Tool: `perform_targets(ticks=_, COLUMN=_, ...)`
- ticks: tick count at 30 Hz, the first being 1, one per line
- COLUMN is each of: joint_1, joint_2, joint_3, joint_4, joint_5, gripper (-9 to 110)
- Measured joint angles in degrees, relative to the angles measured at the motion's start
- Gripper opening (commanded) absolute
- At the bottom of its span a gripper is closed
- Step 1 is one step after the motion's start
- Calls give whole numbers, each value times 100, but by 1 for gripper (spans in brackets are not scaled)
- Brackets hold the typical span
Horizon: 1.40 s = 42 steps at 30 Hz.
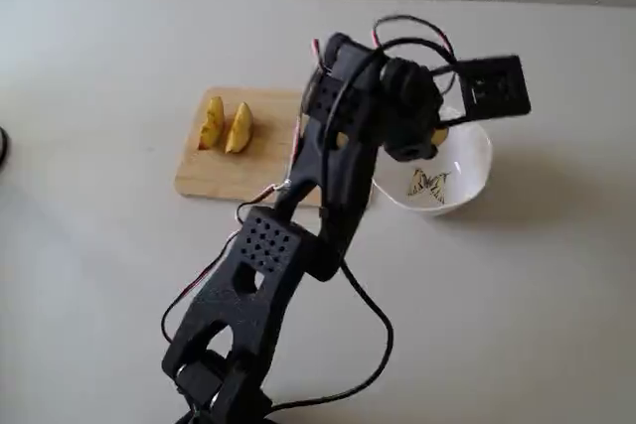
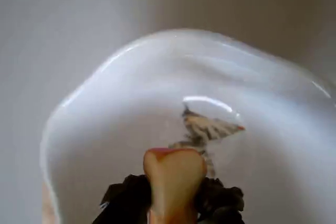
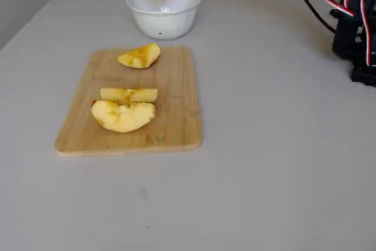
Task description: Pick up the second from the right apple slice from the cutting board and place it into the bowl
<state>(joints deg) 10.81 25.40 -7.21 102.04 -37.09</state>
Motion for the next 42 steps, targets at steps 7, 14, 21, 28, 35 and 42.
perform_targets(ticks=7, joint_1=105, joint_2=-123, joint_3=0, joint_4=0, joint_5=0, gripper=44)
perform_targets(ticks=14, joint_1=35, joint_2=-18, joint_3=0, joint_4=0, joint_5=-290, gripper=45)
perform_targets(ticks=21, joint_1=-167, joint_2=589, joint_3=0, joint_4=0, joint_5=-466, gripper=45)
perform_targets(ticks=28, joint_1=-211, joint_2=1169, joint_3=0, joint_4=9, joint_5=-422, gripper=36)
perform_targets(ticks=35, joint_1=-1204, joint_2=2900, joint_3=571, joint_4=9, joint_5=53, gripper=0)
perform_targets(ticks=42, joint_1=-3568, joint_2=6029, joint_3=2505, joint_4=9, joint_5=2030, gripper=0)
